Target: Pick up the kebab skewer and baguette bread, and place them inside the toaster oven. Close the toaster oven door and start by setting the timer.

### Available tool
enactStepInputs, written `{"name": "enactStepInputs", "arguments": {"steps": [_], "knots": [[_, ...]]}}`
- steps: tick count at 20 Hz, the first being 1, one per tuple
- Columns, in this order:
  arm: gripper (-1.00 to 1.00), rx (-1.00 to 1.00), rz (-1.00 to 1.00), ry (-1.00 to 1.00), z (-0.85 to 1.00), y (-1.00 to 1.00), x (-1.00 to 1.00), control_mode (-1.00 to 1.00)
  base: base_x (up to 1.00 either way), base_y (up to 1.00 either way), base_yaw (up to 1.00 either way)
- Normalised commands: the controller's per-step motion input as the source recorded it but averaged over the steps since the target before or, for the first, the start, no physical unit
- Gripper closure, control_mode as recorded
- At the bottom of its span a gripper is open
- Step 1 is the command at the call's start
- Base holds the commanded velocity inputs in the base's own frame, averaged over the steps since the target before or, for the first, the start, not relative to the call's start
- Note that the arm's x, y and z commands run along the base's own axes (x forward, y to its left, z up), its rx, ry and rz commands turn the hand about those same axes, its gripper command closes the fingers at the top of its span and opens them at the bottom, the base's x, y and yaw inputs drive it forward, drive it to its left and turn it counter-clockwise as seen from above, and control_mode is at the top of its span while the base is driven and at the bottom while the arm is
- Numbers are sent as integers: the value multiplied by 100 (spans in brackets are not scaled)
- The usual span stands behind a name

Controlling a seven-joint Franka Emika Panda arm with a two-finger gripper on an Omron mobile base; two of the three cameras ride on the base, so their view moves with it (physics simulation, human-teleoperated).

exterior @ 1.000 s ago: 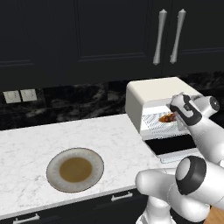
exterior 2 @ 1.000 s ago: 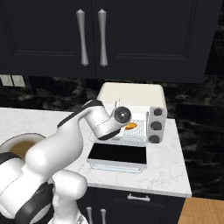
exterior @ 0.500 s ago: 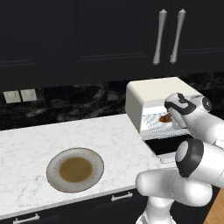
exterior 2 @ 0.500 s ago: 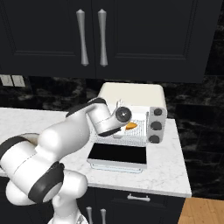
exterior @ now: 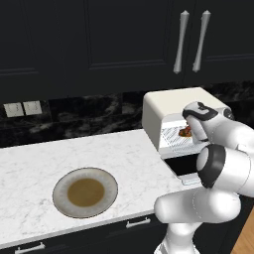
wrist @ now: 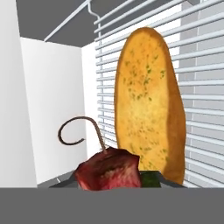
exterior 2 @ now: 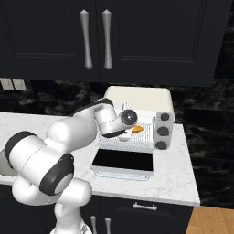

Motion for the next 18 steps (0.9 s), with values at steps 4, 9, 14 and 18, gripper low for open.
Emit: {"name": "enactStepInputs", "arguments": {"steps": [4,9,14,18], "knots": [[100,0,0,0,-15,0,22,-100,0,0,0],[100,0,0,0,-20,0,5,-100,0,0,0],[-100,0,0,0,0,0,0,-100,0,0,0],[-100,0,0,0,0,0,0,-100,0,0,0]]}}
